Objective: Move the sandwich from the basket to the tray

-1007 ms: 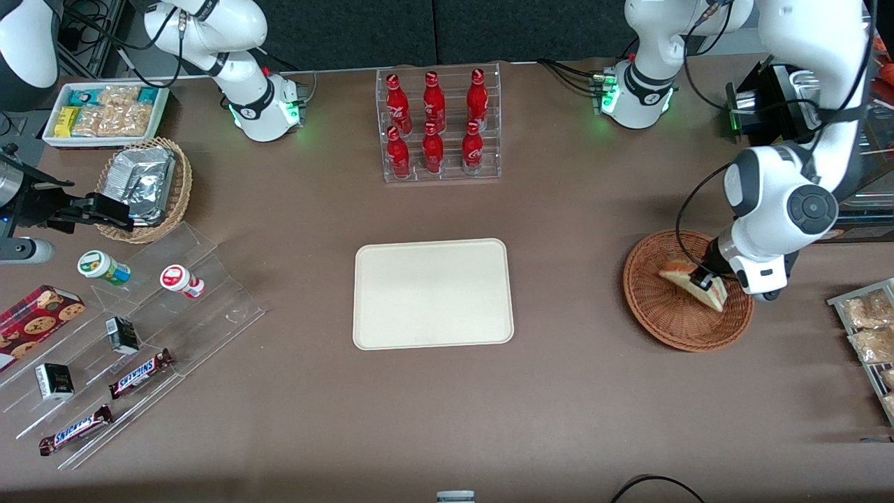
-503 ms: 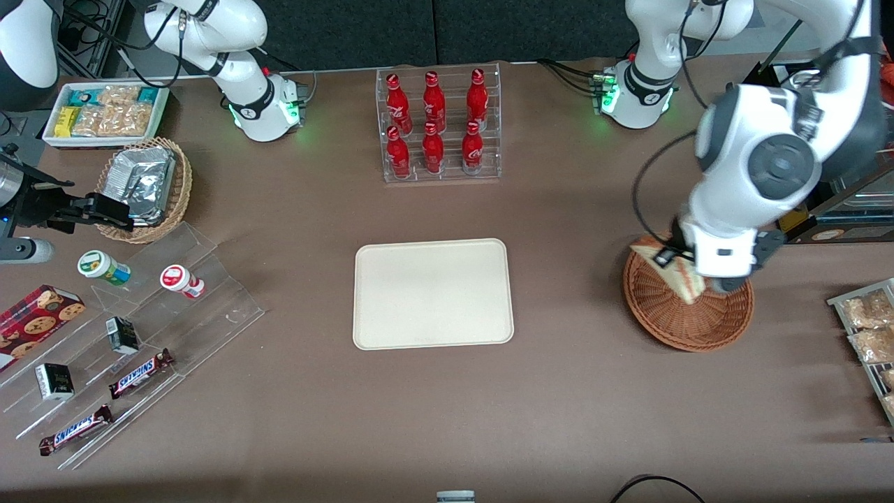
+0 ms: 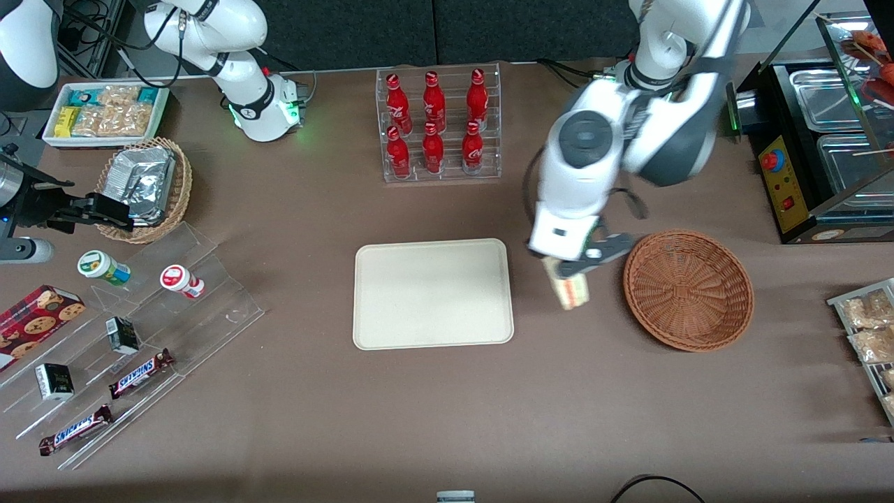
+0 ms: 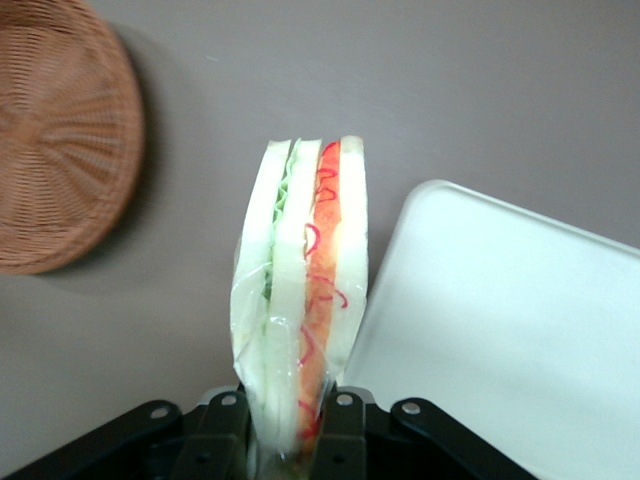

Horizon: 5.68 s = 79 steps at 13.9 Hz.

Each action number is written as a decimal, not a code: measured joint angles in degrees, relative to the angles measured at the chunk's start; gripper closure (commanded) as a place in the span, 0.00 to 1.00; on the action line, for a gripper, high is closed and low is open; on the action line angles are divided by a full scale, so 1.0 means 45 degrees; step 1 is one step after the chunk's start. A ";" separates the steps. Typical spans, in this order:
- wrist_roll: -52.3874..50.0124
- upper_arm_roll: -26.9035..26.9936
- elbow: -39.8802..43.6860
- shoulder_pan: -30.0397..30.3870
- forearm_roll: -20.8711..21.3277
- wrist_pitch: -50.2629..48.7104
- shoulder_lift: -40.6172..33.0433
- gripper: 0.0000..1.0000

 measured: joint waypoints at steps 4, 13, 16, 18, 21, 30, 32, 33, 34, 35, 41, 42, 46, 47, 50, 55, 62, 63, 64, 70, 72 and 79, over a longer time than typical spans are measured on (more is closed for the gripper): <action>-0.0066 -0.0100 0.0424 -0.1248 -0.0016 0.1772 0.1747 0.84; -0.0075 -0.0316 0.0502 -0.2144 -0.0086 0.5095 0.3925 0.81; 0.0059 -0.0456 0.0658 -0.2196 -0.0084 0.5241 0.4452 0.82; 0.0269 -0.0461 0.0685 -0.2271 -0.0083 0.5243 0.4657 0.82; 0.0614 -0.0461 0.0723 -0.2324 -0.0083 0.5245 0.4732 0.75; 0.0731 -0.0441 0.0855 -0.2321 -0.0089 0.4866 0.4743 0.01; 0.0703 -0.0409 0.1335 -0.2309 -0.0110 0.4194 0.4705 0.01; 0.0677 -0.0384 0.1657 -0.2294 -0.0134 0.3806 0.4642 0.01; 0.0658 -0.0340 0.1974 -0.2244 -0.0155 0.3432 0.4507 0.01; 0.0656 -0.0289 0.2226 -0.2147 -0.0163 0.3048 0.4266 0.01; 0.0539 0.0167 0.2513 -0.1568 -0.0158 -0.0217 0.1970 0.01; 0.0524 0.0474 0.2513 -0.1552 -0.0158 -0.0520 0.1654 0.01; 0.0530 0.1749 0.2542 -0.1391 -0.0158 -0.1507 0.0534 0.01; 0.0538 0.2069 0.2545 -0.1283 -0.0159 -0.1681 0.0201 0.01; 0.0554 0.2538 0.2570 -0.0410 -0.0167 -0.1932 -0.0610 0.01; 0.2533 0.0676 0.3000 0.3252 -0.0375 -0.3263 -0.1162 0.01; 0.6613 -0.2392 0.3233 0.7868 -0.0510 -0.6195 -0.2363 0.01; 0.7039 -0.2643 0.3101 0.8322 -0.0515 -0.6571 -0.2622 0.01; 0.7403 -0.2778 0.2861 0.8636 -0.0527 -0.6754 -0.2909 0.01; 0.8022 -0.3032 0.0262 0.8804 -0.0631 -0.6134 -0.4847 0.01; 0.8665 -0.2969 -0.0079 0.8811 -0.0814 -0.5544 -0.5144 0.01; 1.0636 -0.2167 0.0421 0.8851 -0.1048 -0.5969 -0.5176 0.01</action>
